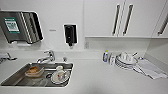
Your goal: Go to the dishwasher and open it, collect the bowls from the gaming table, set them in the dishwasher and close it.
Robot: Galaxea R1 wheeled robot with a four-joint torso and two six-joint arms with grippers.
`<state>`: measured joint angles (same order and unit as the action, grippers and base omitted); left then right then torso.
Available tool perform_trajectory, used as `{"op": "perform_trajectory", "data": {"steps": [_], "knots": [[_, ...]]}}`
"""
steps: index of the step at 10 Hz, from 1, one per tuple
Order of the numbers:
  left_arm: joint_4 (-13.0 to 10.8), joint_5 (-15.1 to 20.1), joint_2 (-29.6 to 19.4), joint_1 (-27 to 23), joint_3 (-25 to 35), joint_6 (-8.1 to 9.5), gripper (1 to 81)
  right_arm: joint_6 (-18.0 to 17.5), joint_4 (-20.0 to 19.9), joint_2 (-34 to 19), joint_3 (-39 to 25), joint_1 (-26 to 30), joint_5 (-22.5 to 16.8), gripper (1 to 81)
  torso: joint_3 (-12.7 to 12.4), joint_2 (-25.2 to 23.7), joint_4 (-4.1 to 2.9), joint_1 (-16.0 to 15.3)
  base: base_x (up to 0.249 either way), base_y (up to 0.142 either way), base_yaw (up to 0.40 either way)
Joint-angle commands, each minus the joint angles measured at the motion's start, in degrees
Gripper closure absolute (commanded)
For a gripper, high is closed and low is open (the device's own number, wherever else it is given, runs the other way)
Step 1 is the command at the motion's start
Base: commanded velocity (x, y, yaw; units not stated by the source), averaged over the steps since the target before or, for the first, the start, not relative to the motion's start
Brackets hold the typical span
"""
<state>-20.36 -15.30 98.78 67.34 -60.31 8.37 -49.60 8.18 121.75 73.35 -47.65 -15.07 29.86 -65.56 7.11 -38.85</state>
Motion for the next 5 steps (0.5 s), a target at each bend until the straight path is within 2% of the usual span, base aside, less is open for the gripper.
{"op": "perform_trajectory", "data": {"steps": [1, 3, 4, 5], "knots": [[-1.3, 0.5, -2.4, -3.8, 1.2, -0.2, 1.0, -0.1, 10.2, -2.6, -3.4, 3.4, 3.2, 1.0, 0.0, 0.0, 0.0, 0.0, 0.0, 0.0, 0.0], [-1.2, 0.5, -2.1, -3.8, 1.2, -0.2, 1.0, -0.1, 12.4, -1.2, -2.1, 2.7, 3.0, 1.0, 0.0, 0.0, 0.0, 0.0, 0.0, 0.0, 0.0], [-1.2, 0.5, -2.1, -3.8, 1.2, -0.2, 1.0, -1.0, 12.1, 0.2, -0.6, 2.6, 2.4, 1.0, 0.0, 0.0, 0.0, 0.0, 0.0, 0.0, 0.0], [-1.2, 0.6, -2.1, -3.8, 1.2, -0.2, 1.0, -5.8, 11.9, 1.3, 1.2, 3.2, 1.8, 1.0, 0.0, 0.0, 0.0, 0.0, 0.0, 0.0, 0.0]]}}
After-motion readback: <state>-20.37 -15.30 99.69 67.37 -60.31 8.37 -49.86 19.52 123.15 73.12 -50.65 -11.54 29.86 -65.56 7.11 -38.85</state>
